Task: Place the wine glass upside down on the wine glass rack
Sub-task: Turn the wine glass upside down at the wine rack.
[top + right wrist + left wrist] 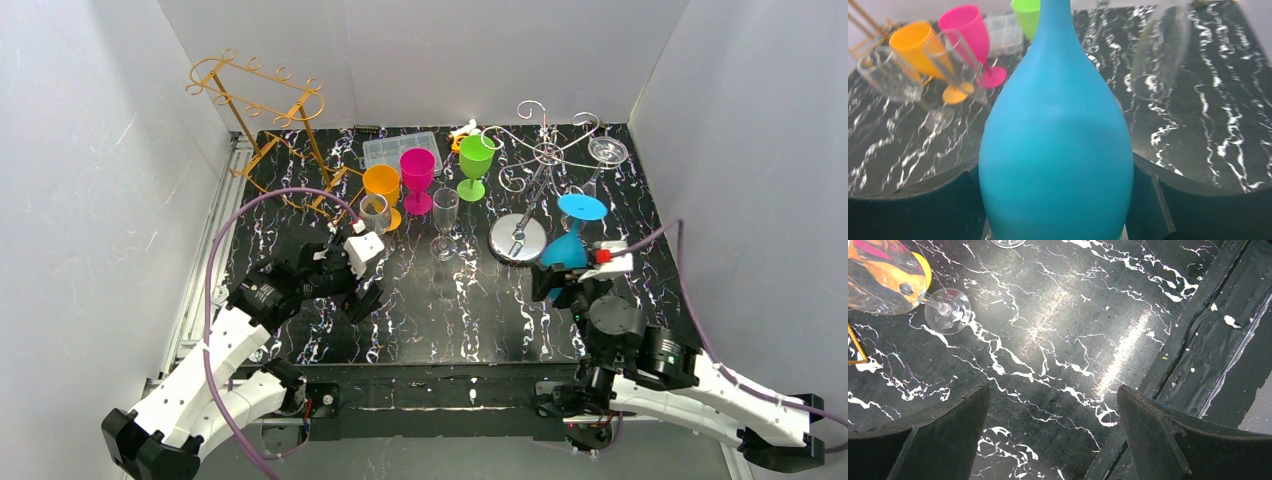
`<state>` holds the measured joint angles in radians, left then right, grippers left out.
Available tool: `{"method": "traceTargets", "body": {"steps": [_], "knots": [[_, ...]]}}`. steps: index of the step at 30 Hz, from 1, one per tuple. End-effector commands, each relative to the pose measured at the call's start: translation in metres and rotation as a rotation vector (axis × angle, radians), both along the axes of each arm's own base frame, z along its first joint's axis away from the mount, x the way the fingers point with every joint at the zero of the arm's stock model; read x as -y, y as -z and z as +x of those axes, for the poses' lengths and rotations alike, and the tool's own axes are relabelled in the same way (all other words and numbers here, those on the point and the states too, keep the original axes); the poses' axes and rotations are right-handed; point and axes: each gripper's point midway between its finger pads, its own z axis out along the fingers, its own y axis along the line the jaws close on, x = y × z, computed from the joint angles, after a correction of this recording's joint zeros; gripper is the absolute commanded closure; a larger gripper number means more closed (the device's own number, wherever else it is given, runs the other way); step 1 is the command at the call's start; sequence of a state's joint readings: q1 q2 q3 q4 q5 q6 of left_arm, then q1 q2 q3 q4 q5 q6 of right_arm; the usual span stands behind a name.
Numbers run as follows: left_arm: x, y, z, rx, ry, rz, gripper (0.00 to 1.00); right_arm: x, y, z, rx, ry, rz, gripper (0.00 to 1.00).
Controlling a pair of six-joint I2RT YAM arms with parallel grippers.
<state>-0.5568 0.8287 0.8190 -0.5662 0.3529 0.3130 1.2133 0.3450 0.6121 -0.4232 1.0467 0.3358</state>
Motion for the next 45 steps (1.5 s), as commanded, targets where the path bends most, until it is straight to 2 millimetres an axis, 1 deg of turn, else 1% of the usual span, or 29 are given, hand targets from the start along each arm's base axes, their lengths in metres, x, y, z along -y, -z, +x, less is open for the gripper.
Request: {"method": "traceTargets", "body": {"steps": [1, 4, 8, 11, 14, 18, 22, 25, 27, 29, 31, 33, 35, 37, 38, 41, 43, 44, 45], "knots": [[0.006, 0.002, -0.001, 0.005, 0.043, -0.007, 0.02, 0.044, -0.027, 0.003, 0.069, 0.192, 0.082, 0.27], [0.008, 0.002, 0.001, 0.007, 0.051, -0.009, 0.02, 0.052, -0.03, 0.004, 0.074, 0.24, 0.068, 0.25], [0.01, 0.001, 0.003, 0.011, 0.061, -0.01, 0.02, 0.048, -0.031, 0.005, 0.071, 0.263, 0.024, 0.21], [0.011, 0.0, 0.004, 0.016, 0.07, -0.01, 0.02, 0.053, -0.031, 0.004, 0.078, 0.293, 0.021, 0.17], [0.012, 0.0, 0.005, 0.023, 0.081, -0.009, 0.02, 0.056, -0.036, 0.001, 0.099, 0.29, 0.06, 0.19], [0.014, -0.001, 0.007, 0.033, 0.088, -0.009, 0.02, 0.043, -0.043, -0.003, 0.102, 0.265, 0.026, 0.21], [0.016, -0.002, 0.01, 0.04, 0.092, -0.008, 0.02, 0.038, -0.052, -0.008, 0.118, 0.256, -0.02, 0.22], [0.017, -0.003, 0.012, 0.046, 0.096, -0.005, 0.02, 0.035, -0.062, -0.008, 0.14, 0.283, -0.04, 0.24], [0.017, -0.004, 0.014, 0.047, 0.096, -0.004, 0.02, 0.026, -0.065, -0.007, 0.147, 0.292, -0.072, 0.23], [0.017, -0.006, 0.014, 0.05, 0.096, -0.005, 0.02, 0.017, -0.063, -0.007, 0.151, 0.289, -0.115, 0.21], [0.016, -0.006, 0.014, 0.054, 0.093, -0.002, 0.02, 0.018, -0.06, -0.006, 0.148, 0.285, -0.087, 0.21], [0.014, -0.005, 0.012, 0.059, 0.094, 0.0, 0.02, 0.016, -0.055, -0.006, 0.143, 0.274, -0.128, 0.21], [0.013, -0.003, 0.011, 0.061, 0.096, 0.004, 0.02, -0.002, -0.051, -0.005, 0.134, 0.246, -0.213, 0.19], [0.013, -0.004, 0.011, 0.058, 0.095, 0.006, 0.02, -0.017, -0.046, 0.0, 0.126, 0.225, -0.238, 0.18], [0.013, -0.005, 0.011, 0.058, 0.094, 0.007, 0.02, -0.021, -0.042, 0.004, 0.111, 0.222, -0.238, 0.17], [0.011, -0.007, 0.009, 0.066, 0.091, 0.006, 0.02, -0.016, -0.029, 0.026, 0.034, 0.244, -0.288, 0.17], [0.01, -0.007, 0.008, 0.073, 0.093, 0.009, 0.02, -0.014, -0.027, 0.043, 0.005, 0.257, -0.289, 0.16], [0.009, -0.008, 0.008, 0.076, 0.091, 0.011, 0.02, -0.005, -0.028, 0.055, -0.014, 0.277, -0.252, 0.16], [0.008, -0.009, 0.008, 0.077, 0.089, 0.013, 0.02, -0.002, -0.031, 0.06, -0.009, 0.268, -0.226, 0.16]]}}
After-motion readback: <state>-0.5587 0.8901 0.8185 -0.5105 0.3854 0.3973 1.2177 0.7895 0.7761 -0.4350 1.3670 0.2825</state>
